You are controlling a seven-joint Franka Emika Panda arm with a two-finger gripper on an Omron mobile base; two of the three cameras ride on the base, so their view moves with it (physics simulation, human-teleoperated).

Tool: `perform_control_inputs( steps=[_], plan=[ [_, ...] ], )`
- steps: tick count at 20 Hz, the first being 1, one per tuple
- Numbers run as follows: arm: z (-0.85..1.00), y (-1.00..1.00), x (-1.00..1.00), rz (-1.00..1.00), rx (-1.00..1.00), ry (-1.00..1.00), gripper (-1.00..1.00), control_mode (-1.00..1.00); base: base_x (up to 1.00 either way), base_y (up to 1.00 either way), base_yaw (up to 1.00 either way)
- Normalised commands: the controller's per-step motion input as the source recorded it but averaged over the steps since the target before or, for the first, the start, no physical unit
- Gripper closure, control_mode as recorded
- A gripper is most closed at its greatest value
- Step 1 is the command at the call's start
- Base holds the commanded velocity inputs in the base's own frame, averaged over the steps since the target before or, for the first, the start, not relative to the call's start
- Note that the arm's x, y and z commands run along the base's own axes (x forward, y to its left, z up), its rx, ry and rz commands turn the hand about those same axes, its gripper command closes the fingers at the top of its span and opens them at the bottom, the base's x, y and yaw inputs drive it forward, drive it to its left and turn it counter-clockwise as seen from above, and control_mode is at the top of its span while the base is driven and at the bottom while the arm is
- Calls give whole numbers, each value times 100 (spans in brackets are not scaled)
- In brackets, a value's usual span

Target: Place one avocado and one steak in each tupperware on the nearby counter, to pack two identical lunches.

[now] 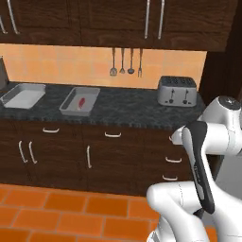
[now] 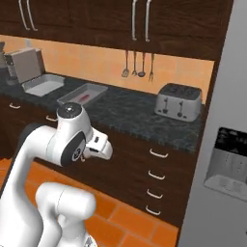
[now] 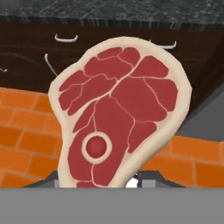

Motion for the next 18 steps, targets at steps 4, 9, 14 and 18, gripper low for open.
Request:
perform_control_inputs(
  steps=[4, 9, 14, 18],
  plan=[
    [0, 0, 0, 0, 0, 0, 100, 100, 76, 100, 16],
    [0, 0, 0, 0, 0, 0, 100, 100, 96, 100, 7],
    [0, 0, 0, 0, 0, 0, 100, 100, 100, 100, 0],
    [0, 0, 0, 0, 0, 0, 100, 100, 100, 100, 0]
  ],
)
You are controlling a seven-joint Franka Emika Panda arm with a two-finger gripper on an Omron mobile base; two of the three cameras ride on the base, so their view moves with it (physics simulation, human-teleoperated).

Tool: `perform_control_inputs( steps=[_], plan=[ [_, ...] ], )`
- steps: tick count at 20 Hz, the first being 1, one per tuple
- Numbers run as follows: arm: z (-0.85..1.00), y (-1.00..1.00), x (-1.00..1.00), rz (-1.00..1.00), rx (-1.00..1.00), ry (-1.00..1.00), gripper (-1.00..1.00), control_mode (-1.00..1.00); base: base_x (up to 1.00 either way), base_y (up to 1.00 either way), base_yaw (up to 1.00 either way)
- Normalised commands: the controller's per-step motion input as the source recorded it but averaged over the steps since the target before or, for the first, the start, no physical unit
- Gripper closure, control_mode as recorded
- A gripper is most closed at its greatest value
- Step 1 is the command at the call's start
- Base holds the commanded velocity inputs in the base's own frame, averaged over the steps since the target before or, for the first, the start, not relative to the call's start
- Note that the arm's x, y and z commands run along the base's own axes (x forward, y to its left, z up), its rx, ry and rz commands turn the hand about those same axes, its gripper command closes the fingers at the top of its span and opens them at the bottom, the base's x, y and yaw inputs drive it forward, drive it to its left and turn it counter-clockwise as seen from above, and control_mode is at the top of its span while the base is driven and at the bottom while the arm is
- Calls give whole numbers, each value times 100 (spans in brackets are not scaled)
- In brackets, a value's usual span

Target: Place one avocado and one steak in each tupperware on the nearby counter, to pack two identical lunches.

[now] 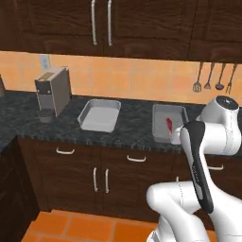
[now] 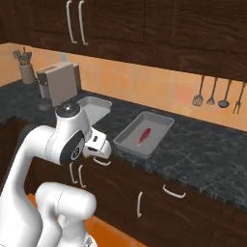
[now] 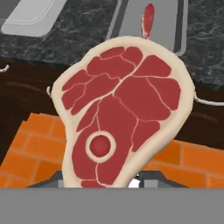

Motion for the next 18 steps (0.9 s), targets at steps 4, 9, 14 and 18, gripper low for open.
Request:
perform_control_inputs(
  steps=[4, 9, 14, 18],
  plan=[
    [0, 0, 0, 0, 0, 0, 100, 100, 100, 100, 0],
    [0, 0, 0, 0, 0, 0, 100, 100, 100, 99, 0],
    [0, 0, 0, 0, 0, 0, 100, 100, 96, 31, -6],
    [-7, 0, 18, -2, 0, 7, 100, -100, 56, 0, -4]
  ],
)
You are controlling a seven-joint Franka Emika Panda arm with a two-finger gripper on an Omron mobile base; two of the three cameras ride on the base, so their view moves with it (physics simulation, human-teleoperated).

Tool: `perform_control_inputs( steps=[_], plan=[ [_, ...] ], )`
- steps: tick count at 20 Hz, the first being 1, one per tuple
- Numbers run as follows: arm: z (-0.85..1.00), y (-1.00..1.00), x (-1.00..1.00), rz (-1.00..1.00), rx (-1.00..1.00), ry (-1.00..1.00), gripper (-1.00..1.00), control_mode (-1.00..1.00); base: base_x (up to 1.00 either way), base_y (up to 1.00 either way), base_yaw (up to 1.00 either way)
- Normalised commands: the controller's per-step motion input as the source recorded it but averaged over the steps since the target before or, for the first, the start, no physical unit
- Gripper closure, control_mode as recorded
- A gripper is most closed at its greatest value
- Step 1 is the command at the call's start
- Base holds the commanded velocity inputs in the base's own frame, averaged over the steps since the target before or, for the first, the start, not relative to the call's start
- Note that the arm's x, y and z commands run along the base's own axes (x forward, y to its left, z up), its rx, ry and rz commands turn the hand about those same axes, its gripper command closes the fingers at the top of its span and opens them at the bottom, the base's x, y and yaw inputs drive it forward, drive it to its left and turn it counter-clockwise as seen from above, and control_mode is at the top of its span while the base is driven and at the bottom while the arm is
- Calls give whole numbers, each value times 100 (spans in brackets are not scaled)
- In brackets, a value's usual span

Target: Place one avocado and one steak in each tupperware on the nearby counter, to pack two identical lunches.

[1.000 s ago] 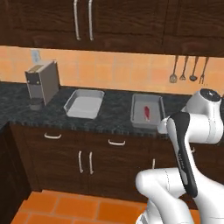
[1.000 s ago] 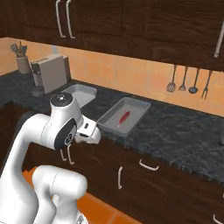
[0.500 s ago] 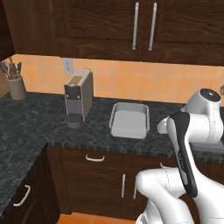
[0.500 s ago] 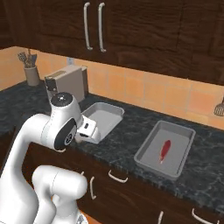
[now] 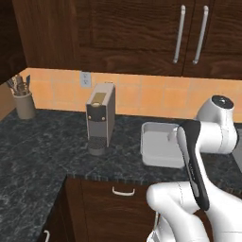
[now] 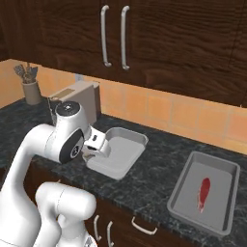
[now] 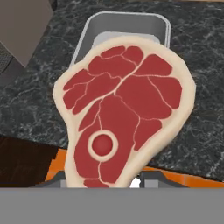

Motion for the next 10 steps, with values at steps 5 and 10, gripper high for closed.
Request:
perform_control_inputs(
  steps=[5, 10],
  plan=[
    [-69, 0, 81, -5, 0, 40, 100, -100, 0, 0, 0],
    [-35, 0, 77, -2, 0, 30, 100, -100, 0, 0, 0]
  ],
)
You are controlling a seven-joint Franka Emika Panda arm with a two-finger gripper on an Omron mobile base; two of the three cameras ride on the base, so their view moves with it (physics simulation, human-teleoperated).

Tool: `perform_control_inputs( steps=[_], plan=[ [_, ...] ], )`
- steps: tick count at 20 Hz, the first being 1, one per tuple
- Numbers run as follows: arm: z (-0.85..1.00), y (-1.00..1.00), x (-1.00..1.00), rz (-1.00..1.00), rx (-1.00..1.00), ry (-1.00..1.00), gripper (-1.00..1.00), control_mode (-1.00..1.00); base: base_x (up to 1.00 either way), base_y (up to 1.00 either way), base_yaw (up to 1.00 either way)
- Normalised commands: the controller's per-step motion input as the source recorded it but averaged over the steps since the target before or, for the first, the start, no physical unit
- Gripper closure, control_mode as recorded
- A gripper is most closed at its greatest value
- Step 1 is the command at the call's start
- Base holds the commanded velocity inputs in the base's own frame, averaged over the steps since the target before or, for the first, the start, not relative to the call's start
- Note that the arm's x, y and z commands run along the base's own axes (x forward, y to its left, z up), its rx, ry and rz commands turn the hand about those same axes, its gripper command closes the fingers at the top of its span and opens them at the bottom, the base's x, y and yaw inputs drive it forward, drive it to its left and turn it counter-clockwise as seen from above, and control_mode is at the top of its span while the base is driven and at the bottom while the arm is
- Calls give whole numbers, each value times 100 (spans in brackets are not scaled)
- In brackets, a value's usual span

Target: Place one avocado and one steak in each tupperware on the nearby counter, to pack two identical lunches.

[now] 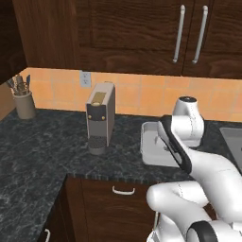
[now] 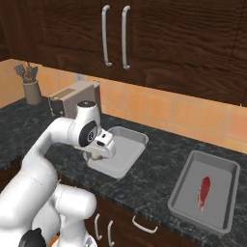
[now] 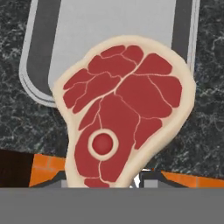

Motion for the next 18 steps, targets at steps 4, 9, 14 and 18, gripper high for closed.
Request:
perform_control_inputs(
  steps=[4, 9, 14, 18],
  plan=[
    [-12, -2, 74, 0, 0, 18, 100, -100, 0, 0, 0],
    [-47, -13, 65, 0, 0, 2, 100, -100, 0, 0, 0],
    [-58, -19, 65, 0, 0, 0, 100, -100, 0, 0, 0],
    [-58, -13, 64, 0, 0, 0, 100, -100, 0, 0, 0]
  ],
)
